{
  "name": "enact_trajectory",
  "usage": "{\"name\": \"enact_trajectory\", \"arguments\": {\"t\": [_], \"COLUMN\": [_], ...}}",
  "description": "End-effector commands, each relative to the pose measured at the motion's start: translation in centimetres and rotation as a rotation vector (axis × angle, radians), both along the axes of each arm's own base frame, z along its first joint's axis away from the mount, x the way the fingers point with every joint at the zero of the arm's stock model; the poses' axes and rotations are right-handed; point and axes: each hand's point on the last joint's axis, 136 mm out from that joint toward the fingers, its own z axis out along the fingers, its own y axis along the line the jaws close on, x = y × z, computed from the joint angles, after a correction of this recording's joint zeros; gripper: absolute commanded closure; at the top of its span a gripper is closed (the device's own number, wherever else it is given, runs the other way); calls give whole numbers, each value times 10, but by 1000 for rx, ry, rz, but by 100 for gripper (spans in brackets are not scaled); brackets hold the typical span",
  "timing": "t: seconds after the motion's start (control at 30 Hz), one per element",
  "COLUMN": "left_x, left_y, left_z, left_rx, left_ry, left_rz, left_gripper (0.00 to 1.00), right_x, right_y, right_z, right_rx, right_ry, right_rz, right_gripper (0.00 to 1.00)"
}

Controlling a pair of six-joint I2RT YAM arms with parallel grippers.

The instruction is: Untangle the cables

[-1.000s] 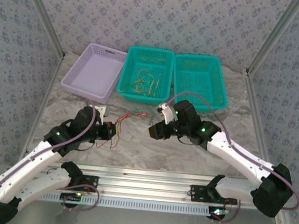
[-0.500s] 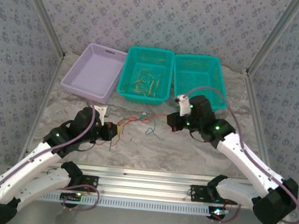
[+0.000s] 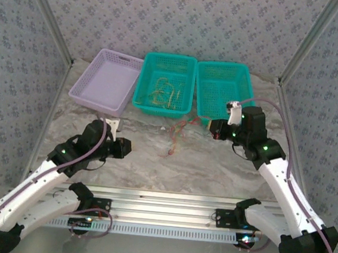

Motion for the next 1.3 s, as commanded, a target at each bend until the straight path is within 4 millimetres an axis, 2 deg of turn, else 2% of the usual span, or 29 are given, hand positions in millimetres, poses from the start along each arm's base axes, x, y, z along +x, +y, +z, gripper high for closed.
{"name": "enact_trajectory", "arguments": {"t": [0.0,0.07,0.1,0.17,0.2,0.23,0.37,0.5,0.7,0.87,1.07,1.17,1.27], "left_x": [-5,-5,-4,-4,-5,-3,-4,-1,7,9,28,34,37], "left_y": [18,20,19,10,4,-2,-19,-34,-63,-91,-84,-74,-53], "left_z": [-13,-11,-12,-12,-14,-12,-14,-12,-12,-9,5,18,34], "left_rx": [88,84,75,41,17,-20,-126,-205,-285,-279,-305,-334,-343], "left_ry": [15,2,3,11,24,20,14,-5,1,-38,-120,-171,-239], "left_rz": [31,37,37,16,-2,-8,-42,-78,-119,-159,-54,11,90], "left_gripper": [99,97,88,52,39,31,17,13,13,14,17,13,5], "right_x": [-2,-1,1,-1,-3,-5,-14,-23,-30,-41,-65,-73,-84], "right_y": [-14,-7,-2,10,13,16,23,32,45,60,77,79,79], "right_z": [16,19,21,23,24,28,53,72,79,86,99,100,106], "right_rx": [-29,17,25,44,41,51,131,183,228,246,307,309,312], "right_ry": [-33,-31,-40,-31,-34,-43,-77,-82,-67,-75,-97,-94,-120], "right_rz": [-58,-25,-10,35,51,63,102,155,200,282,450,494,533], "right_gripper": [100,100,100,100,100,100,100,100,100,100,100,100,100]}}
